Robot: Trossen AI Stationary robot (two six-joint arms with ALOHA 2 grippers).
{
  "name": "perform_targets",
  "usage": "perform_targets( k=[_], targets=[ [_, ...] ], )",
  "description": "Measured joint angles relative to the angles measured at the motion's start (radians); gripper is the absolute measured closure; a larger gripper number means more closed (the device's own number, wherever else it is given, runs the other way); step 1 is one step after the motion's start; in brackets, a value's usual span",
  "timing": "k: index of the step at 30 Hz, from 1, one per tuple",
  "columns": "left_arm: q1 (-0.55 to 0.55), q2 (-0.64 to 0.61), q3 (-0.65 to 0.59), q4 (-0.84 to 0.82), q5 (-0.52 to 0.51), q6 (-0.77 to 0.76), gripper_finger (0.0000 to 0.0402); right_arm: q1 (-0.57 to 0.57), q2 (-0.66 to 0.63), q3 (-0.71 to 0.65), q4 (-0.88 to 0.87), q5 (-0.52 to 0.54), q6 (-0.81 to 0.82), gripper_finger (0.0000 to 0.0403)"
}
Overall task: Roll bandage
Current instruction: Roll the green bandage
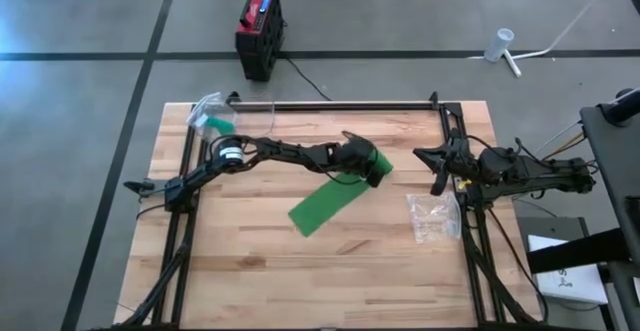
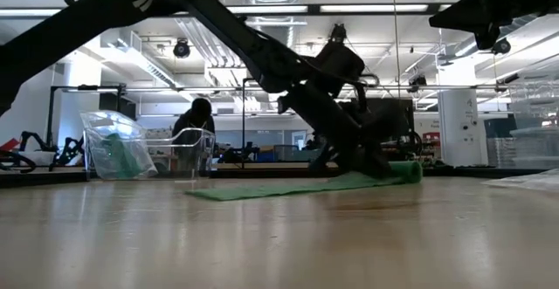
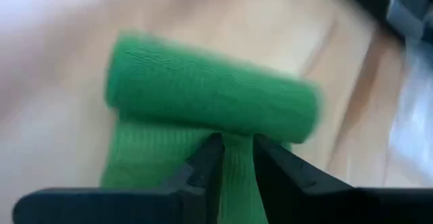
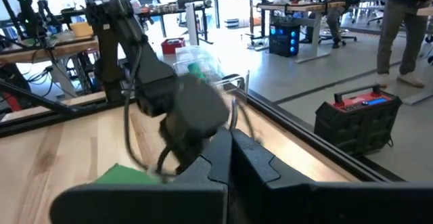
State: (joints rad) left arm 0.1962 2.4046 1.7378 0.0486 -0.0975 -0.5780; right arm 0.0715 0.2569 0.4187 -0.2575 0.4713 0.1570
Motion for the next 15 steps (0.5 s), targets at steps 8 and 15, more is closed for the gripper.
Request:
perform_targets(
  k=[8,15],
  targets=[
    [0.007,-0.031,0.002,0.222,0.031,0.115,0.0327,0.0,0.0,0.0,0.001,0.0,0.0,0.0401],
    [-0.05,-0.033,0.001,-0.18,0.036,0.098,0.0327,0.0,0.0,0.0,0.0,0.0,0.0,0.0401]
  ],
)
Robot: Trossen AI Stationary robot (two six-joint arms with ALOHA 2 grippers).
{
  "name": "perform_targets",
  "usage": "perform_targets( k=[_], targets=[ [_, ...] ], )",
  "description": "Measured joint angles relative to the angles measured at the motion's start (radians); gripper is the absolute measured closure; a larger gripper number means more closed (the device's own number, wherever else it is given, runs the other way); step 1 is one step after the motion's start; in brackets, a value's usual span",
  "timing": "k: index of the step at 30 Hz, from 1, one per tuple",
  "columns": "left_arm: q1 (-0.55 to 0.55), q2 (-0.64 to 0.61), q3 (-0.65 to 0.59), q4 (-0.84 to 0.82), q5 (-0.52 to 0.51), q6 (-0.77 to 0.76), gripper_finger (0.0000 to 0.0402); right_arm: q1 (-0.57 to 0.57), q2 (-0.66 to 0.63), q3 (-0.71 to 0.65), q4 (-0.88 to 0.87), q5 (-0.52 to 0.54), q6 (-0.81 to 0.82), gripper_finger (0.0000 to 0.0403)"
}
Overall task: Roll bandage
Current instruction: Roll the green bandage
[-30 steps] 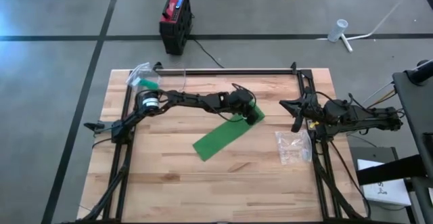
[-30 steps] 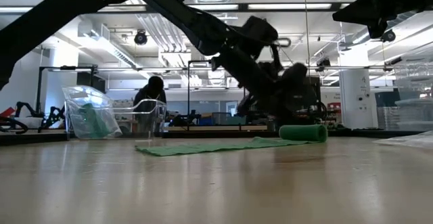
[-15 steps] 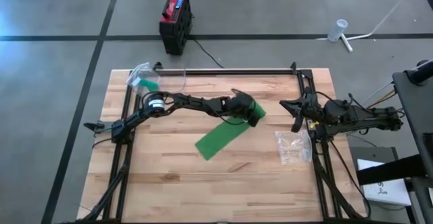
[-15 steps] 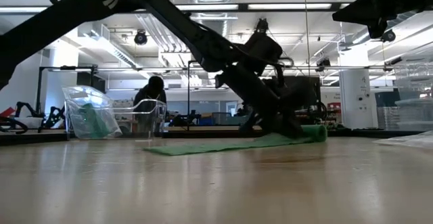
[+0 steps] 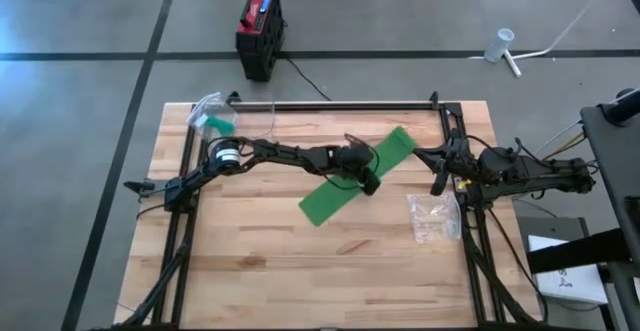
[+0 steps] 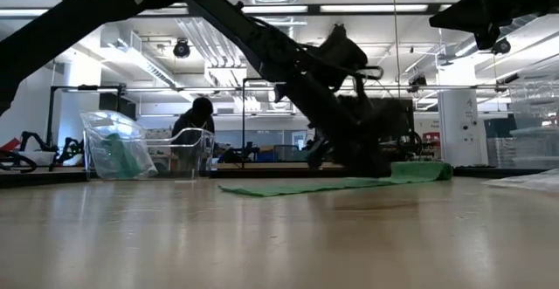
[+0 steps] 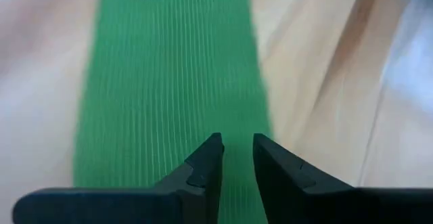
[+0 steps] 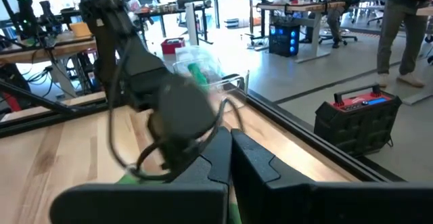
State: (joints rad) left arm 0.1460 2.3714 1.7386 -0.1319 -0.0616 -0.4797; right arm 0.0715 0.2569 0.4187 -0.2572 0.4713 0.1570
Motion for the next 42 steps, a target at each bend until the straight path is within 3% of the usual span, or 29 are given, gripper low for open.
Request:
perform_targets(
  k=[9,27,33,42],
  targets=[
    [-0.104,-0.045,0.008,-0.441,-0.013,-0.015,0.0327,0.0,0.0,0.0,0.0,0.0,0.0,0.04],
    [-0.302,-0.126,-0.003,-0.808,-0.021,-0.174,0.0327,0.0,0.0,0.0,0.0,0.0,0.0,0.0401],
    [-0.343,-0.16,-0.006,-0.767,-0.042,-0.162,0.0327,0.0,0.0,0.0,0.0,0.0,0.0,0.0401],
    [-0.287,-0.206,-0.003,-0.458,-0.182,0.032,0.0327,0.0,0.0,0.0,0.0,0.0,0.0,0.0401]
  ],
)
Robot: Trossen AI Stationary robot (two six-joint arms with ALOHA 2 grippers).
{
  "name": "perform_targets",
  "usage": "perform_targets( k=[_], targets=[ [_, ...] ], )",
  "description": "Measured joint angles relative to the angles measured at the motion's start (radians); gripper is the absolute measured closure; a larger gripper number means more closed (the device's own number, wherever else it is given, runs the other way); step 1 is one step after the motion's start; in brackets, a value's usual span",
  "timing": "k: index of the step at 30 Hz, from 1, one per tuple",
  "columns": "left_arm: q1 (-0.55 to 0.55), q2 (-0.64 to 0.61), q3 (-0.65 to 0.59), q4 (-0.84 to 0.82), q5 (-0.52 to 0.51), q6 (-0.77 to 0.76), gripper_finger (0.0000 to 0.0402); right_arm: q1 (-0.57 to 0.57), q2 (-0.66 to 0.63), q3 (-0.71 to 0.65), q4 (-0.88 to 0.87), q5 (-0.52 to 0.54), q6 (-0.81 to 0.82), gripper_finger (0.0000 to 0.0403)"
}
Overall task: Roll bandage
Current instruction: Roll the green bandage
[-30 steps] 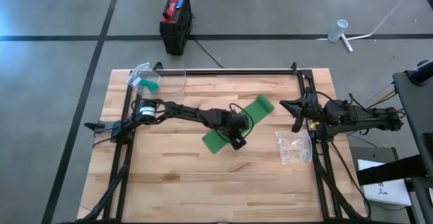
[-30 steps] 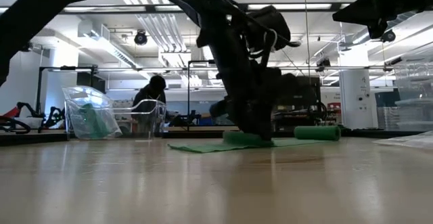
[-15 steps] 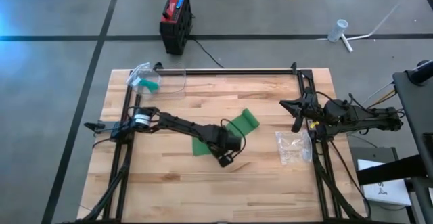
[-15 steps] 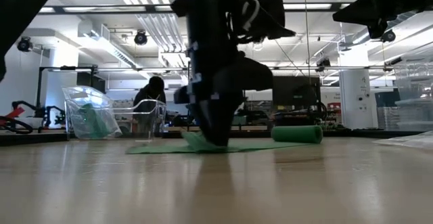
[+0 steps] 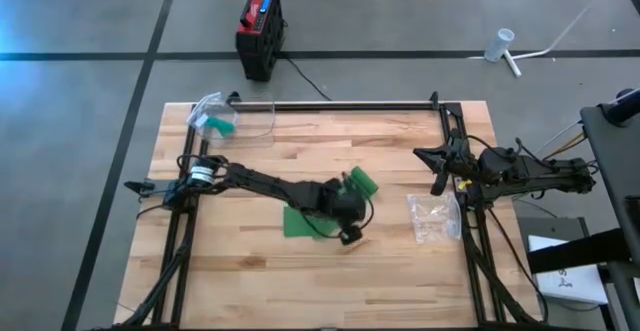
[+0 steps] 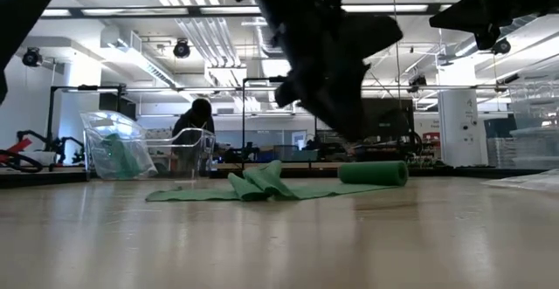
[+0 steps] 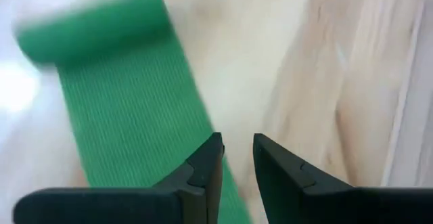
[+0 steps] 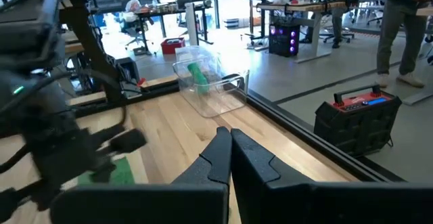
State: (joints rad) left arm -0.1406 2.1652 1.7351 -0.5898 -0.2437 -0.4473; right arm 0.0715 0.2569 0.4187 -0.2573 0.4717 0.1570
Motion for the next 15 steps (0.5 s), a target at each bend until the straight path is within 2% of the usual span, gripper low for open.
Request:
perform_targets(
  k=[7,15],
  targets=[
    [0.139,0.076,0.002,0.203,0.0,0.111,0.0327,0.0,0.0,0.0,0.0,0.0,0.0,0.0401],
    [0.218,0.126,0.002,0.255,0.026,0.113,0.0327,0.0,0.0,0.0,0.001,0.0,0.0,0.0401]
  ],
)
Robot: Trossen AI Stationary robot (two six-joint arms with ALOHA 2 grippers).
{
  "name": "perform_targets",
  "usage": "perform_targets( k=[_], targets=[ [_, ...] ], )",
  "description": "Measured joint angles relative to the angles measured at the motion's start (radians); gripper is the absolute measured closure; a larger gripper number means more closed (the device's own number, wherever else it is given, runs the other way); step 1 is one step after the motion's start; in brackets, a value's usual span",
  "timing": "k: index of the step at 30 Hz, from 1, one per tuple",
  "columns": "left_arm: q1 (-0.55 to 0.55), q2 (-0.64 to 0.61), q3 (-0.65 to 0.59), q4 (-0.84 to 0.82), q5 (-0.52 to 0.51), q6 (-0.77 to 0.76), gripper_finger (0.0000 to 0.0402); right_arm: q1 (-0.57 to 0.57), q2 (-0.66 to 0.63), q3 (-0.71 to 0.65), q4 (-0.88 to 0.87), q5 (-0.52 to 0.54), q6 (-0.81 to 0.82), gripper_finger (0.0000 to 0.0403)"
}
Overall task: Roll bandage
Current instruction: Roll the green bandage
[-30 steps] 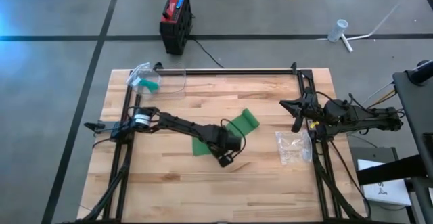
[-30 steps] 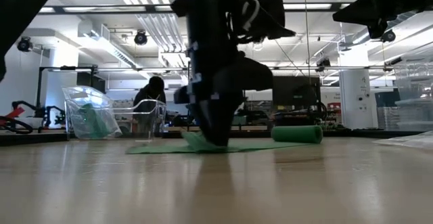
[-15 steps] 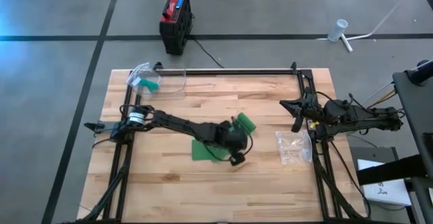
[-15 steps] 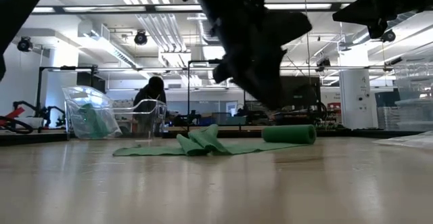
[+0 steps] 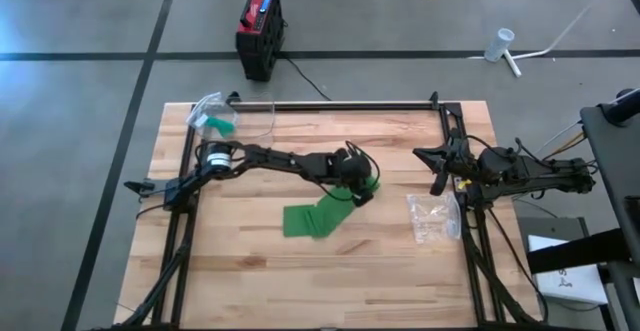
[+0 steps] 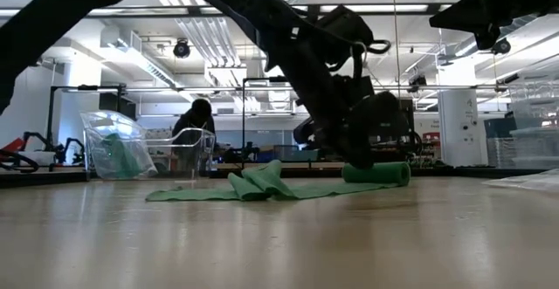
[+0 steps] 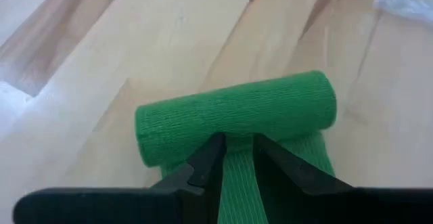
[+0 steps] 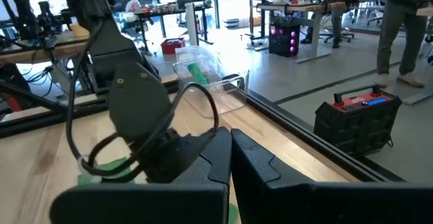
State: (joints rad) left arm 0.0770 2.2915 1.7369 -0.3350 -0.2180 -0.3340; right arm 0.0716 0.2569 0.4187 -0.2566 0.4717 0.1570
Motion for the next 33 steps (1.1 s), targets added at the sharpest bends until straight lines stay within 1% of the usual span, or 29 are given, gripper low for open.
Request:
perform_targets(
  k=[3,4,6,9,11,14,19,22,25,28,31,33],
  targets=[
    [0.016,0.009,0.001,0.025,0.001,0.013,0.0327,0.0,0.0,0.0,0.0,0.0,0.0,0.0401],
    [0.023,0.011,0.001,0.06,0.0,0.024,0.0327,0.0,0.0,0.0,-0.001,0.0,0.0,0.0401],
    [0.044,0.014,0.001,0.174,0.0,0.048,0.0327,0.0,0.0,0.0,0.0,0.0,0.0,0.0401],
    [0.064,0.015,0.0,0.412,0.004,0.104,0.0327,0.0,0.0,0.0,0.0,0.0,0.0,0.04],
    [0.068,0.01,0.003,0.503,0.037,0.113,0.0327,0.0,0.0,0.0,-0.001,0.0,0.0,0.0401],
    [0.063,0.0,0.003,0.464,0.082,0.1,0.0327,0.0,0.0,0.0,-0.001,0.0,0.0,0.0401],
    [0.038,-0.009,0.002,0.245,0.104,0.068,0.0327,0.0,0.0,0.0,-0.001,0.0,0.0,0.0401],
    [0.003,-0.011,0.002,0.156,0.105,0.043,0.0327,0.0,0.0,0.0,0.0,0.0,0.0,0.0401],
    [-0.038,-0.016,0.001,0.135,0.107,-0.007,0.0327,0.0,0.0,0.0,0.0,0.0,0.0,0.0401],
    [-0.083,-0.046,0.012,0.143,0.1,-0.013,0.0327,0.0,0.0,0.0,0.0,0.0,0.0,0.0401],
    [-0.121,-0.095,0.018,0.143,0.061,0.01,0.0327,0.0,0.0,0.0,0.0,0.0,0.0,0.0401],
    [-0.139,-0.123,0.014,0.141,0.012,0.023,0.0327,0.0,0.0,0.0,-0.002,0.0,0.0,0.0401]
  ],
)
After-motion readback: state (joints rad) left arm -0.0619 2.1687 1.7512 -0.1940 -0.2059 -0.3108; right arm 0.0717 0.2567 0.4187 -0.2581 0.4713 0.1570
